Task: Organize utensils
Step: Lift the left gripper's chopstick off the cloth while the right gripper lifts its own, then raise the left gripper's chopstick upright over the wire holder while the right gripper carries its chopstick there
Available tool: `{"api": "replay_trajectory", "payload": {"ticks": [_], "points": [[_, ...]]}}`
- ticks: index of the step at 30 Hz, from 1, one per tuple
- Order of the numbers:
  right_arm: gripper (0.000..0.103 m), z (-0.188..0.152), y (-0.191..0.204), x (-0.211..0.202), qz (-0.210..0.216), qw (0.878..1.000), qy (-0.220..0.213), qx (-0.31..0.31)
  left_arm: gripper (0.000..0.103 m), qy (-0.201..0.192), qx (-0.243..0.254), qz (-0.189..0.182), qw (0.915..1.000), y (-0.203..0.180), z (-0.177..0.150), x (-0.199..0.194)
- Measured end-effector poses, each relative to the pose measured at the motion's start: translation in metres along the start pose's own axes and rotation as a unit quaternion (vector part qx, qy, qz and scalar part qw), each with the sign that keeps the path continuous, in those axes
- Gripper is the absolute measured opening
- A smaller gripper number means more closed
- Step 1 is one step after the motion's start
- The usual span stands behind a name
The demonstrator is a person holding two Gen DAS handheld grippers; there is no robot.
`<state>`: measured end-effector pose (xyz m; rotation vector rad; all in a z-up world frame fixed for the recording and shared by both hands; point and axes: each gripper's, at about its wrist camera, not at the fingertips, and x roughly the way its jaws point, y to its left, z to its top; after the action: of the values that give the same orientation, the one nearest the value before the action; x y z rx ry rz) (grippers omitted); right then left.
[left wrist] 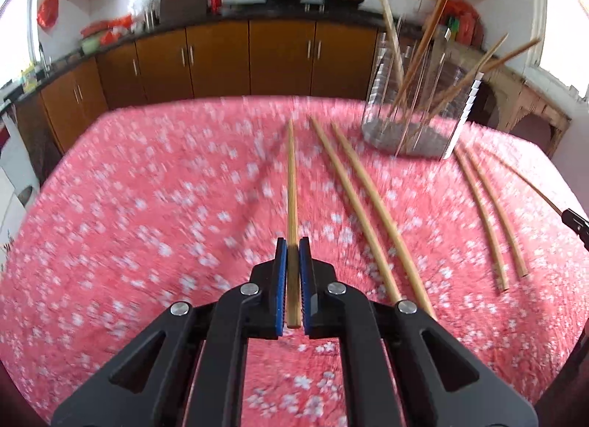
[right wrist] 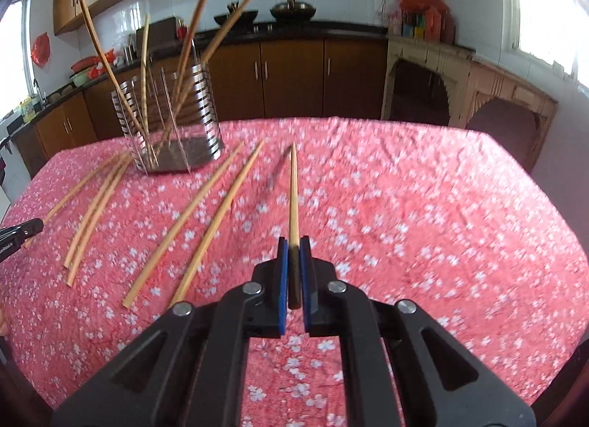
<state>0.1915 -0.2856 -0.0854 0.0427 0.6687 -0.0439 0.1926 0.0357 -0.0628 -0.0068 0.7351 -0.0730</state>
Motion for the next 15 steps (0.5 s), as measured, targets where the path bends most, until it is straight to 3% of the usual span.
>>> {"api": "replay_trajectory", "payload": {"ticks": [5,15], "points": [[0.007,0.019,-0.009,-0.033,-0.004,0.998,-0.063,-0.001,0.007,-0.084,0.005,-0.005,0.9964,0.01,0.013,-0.051],[0.007,0.06,-0.022,-0.088,0.014,0.984,-0.175,0.02,0.007,-0.174,-0.041,-0.011,0.9839,0.027,0.054,-0.101]]}}
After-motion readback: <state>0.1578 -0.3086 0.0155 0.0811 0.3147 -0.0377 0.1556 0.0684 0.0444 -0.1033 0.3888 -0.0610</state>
